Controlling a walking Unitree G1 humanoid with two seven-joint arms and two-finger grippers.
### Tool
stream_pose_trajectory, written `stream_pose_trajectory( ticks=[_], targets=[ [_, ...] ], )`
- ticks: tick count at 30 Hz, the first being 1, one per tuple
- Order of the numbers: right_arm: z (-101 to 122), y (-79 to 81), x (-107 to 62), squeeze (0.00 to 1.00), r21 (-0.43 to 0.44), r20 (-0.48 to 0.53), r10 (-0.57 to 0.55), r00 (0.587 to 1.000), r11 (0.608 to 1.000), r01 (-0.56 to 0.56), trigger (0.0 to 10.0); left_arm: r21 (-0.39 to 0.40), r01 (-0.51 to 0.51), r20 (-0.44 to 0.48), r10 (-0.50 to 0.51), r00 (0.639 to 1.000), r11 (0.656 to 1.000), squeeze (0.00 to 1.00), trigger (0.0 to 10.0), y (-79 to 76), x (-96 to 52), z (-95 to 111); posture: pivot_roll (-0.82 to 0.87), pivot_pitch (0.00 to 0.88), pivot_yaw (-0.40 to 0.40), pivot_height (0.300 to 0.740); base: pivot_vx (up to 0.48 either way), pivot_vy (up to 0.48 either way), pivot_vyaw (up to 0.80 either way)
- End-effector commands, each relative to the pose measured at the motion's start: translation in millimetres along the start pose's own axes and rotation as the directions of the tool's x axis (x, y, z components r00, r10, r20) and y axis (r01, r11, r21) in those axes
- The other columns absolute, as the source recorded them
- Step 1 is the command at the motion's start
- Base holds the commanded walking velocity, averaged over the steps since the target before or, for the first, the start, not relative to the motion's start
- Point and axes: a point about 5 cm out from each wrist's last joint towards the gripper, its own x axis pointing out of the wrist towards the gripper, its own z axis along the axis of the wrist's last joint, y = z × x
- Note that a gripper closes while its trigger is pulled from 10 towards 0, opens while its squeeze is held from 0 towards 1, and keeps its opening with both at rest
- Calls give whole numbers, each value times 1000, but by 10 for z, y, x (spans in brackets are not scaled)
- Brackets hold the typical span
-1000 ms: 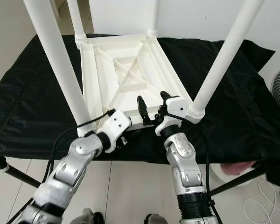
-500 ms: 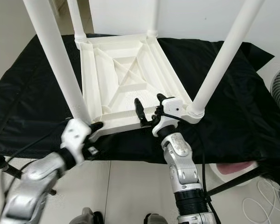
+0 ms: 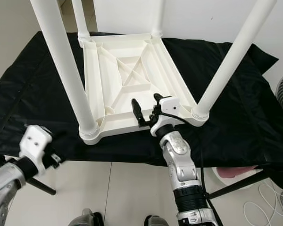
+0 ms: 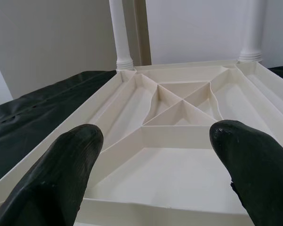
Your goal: Building children table
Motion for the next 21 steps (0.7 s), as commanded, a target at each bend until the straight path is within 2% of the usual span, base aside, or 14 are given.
stream_pose_trajectory(
  ticks=[1, 4, 5, 7, 8, 9, 10, 12, 13, 16, 21],
  targets=[
    [-15, 34, 19, 0, 4, 3, 6, 1000, 1000, -6, 10000, -23, -114, 0, 114, 993, 993, 0, 10000, 90, 30, -18, 38, 89, -5, 740, 0, 0, 0],
    [-16, 47, 24, 0, 7, 5, 7, 1000, 1000, -7, 10000, -34, -146, 4, 146, 989, 989, 0, 10000, 121, 61, -12, 35, 84, -2, 740, 0, 0, 0],
    [-17, 55, 28, 0, 9, 8, 7, 1000, 1000, -8, 10000, -41, -184, 8, 184, 983, 982, 0, 10000, 145, 93, -8, 35, 84, -2, 740, 0, 0, 0],
    [-22, 64, 28, 0, 13, 11, 7, 1000, 1000, -7, 10000, -106, -218, 25, 222, 975, 970, 0, 10000, 136, 163, -16, 28, 74, -1, 740, 0, 0, 0],
    [-22, 64, 28, 0, 13, 11, 7, 1000, 1000, -7, 10000, -106, -218, 25, 222, 975, 970, 0, 10000, 136, 163, -16, 28, 74, -1, 740, 0, 0, 0],
    [-27, 70, 24, 0, 15, 11, 7, 1000, 1000, -7, 10000, -153, -227, 28, 233, 972, 962, 0, 10000, 109, 215, -32, 18, 68, 2, 740, 0, 0, 0],
    [-27, 70, 24, 0, 15, 11, 7, 1000, 1000, -7, 10000, -153, -227, 28, 233, 972, 962, 0, 10000, 109, 215, -32, 18, 68, 2, 740, 0, 0, 0],
    [-41, 85, 7, 0, 13, 9, 7, 1000, 1000, -7, 10000, -206, -219, 37, 231, 972, 954, 0, 10000, 37, 334, -52, 9, 61, 2, 740, 0, 0, 0],
    [-41, 85, 7, 0, 13, 9, 7, 1000, 1000, -7, 10000, -206, -219, 37, 231, 972, 954, 0, 10000, 37, 334, -52, 9, 61, 2, 740, 0, 0, 0],
    [-79, 109, -46, 0, -3, -7, 10, 1000, 1000, -10, 10000, -207, -158, 52, 172, 984, 965, 0, 10000, -107, 515, -58, -1, 57, 2, 740, 0, 0, 0],
    [-97, 93, -96, 0, -17, -17, 0, 1000, 1000, 0, 10000, -193, -128, 52, 140, 989, 973, 0, 10000, -128, 581, -74, -26, 55, 11, 740, 0, 0, 0]
  ],
)
